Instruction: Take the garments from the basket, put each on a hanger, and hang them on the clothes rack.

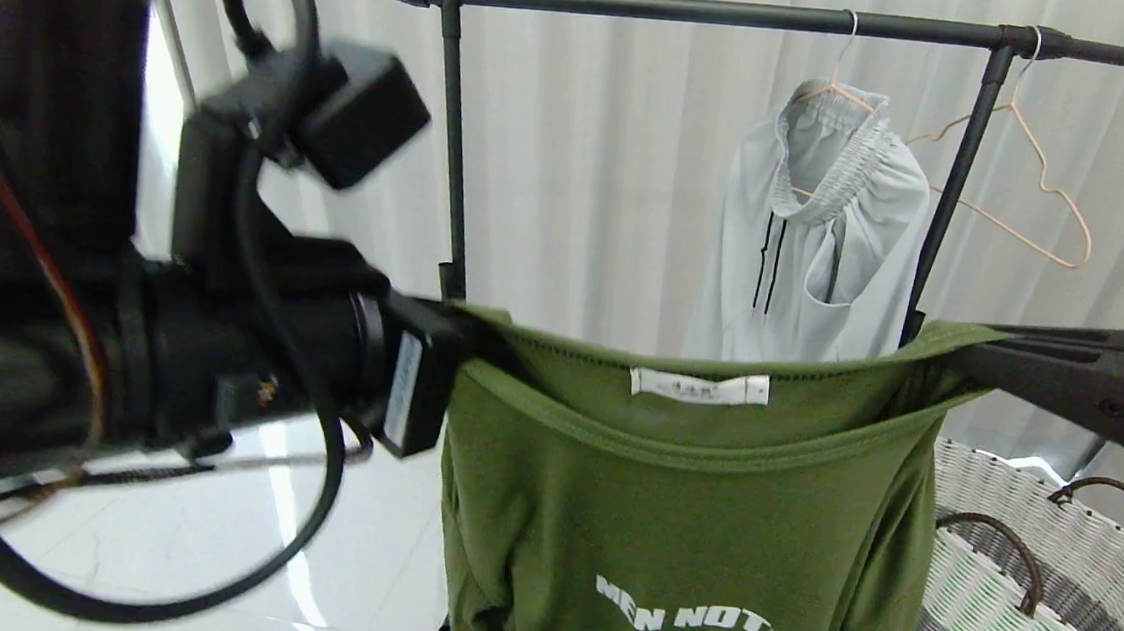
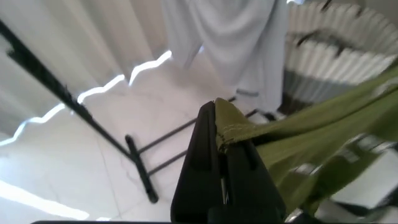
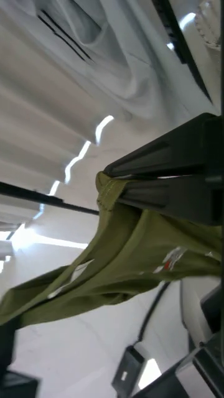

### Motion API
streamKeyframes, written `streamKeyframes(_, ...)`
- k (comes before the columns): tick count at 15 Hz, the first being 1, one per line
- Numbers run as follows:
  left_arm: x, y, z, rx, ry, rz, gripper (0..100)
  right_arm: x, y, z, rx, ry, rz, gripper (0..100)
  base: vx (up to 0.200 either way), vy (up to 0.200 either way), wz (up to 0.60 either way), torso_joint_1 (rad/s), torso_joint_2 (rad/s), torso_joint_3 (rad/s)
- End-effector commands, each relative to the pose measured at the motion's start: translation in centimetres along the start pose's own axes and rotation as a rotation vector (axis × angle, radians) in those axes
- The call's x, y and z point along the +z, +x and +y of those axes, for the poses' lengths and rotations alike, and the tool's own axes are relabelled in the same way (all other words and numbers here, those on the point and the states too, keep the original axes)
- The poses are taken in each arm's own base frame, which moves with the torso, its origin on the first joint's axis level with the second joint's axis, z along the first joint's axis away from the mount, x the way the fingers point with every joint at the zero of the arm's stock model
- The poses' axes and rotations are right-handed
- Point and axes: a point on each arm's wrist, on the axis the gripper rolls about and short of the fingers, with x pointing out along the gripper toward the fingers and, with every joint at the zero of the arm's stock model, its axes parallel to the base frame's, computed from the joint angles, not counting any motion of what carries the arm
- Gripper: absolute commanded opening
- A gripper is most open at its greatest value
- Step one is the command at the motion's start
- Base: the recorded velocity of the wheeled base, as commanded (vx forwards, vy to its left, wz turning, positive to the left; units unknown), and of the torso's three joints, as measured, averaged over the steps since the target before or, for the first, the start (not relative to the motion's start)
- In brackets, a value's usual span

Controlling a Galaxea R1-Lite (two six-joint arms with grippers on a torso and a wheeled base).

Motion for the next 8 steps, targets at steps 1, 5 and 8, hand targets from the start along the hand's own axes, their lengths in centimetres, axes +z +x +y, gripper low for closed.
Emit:
streamKeyframes(1,6.0,-3.9,2.1,-0.053,-0.028,-0.049,0,1.2,-0.5,-0.2,-0.003,-0.002,-0.046,0,0.0,0.0,0.0,0.0,0.0,0.0)
streamKeyframes(5,8.0,-5.4,2.3,-0.057,-0.003,-0.111,0,5.1,-1.4,-1.8,-0.083,-0.023,-0.163,0,0.0,0.0,0.0,0.0,0.0,0.0)
streamKeyframes(8,8.0,-6.8,2.3,-0.055,0.062,-0.139,0,6.8,-2.4,-2.3,-0.094,-0.022,-0.189,0,0.0,0.0,0.0,0.0,0.0,0.0)
